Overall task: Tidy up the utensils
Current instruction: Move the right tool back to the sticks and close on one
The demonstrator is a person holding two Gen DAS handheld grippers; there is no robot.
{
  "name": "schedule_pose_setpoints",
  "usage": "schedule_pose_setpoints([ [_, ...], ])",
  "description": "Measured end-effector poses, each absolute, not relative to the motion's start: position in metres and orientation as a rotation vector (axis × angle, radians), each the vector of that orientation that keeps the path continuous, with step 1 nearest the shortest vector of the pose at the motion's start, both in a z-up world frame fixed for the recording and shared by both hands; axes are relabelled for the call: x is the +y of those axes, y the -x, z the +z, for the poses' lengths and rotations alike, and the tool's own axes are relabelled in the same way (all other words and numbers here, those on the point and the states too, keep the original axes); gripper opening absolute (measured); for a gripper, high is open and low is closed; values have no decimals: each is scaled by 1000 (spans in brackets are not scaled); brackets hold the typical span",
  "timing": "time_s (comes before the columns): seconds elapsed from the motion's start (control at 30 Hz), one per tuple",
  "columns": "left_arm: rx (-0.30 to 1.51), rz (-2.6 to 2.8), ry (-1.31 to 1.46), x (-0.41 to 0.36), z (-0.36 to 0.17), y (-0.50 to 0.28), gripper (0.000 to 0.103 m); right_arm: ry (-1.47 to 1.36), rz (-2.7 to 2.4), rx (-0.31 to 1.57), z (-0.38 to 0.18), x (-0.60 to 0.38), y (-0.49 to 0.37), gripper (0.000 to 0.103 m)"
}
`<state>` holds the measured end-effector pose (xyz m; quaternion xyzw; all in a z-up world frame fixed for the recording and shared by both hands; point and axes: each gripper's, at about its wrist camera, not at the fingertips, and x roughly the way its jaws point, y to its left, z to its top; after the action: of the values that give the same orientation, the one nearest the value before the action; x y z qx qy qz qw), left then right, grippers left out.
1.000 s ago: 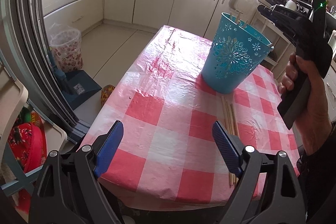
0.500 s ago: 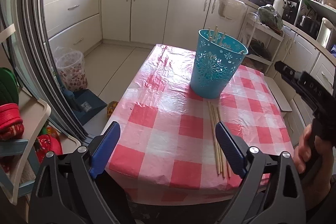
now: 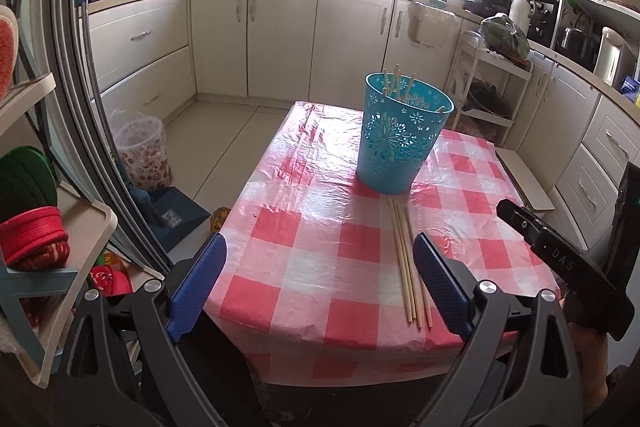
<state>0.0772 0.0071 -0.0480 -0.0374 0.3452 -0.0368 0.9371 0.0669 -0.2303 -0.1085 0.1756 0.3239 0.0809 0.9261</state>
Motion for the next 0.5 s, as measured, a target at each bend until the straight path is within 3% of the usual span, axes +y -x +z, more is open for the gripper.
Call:
schedule_pose_setpoints([
  [0.2,706,-67,89,13,-50,-76,91,-299,169,747,-126,-210,-73,47],
  [0.3,718,-64,94,16,-54,-76,91,-265,172,814,-144,-199,-83,35],
  [0.5,732,-55,98,20,-60,-77,91,-208,160,896,-171,-183,-106,27],
])
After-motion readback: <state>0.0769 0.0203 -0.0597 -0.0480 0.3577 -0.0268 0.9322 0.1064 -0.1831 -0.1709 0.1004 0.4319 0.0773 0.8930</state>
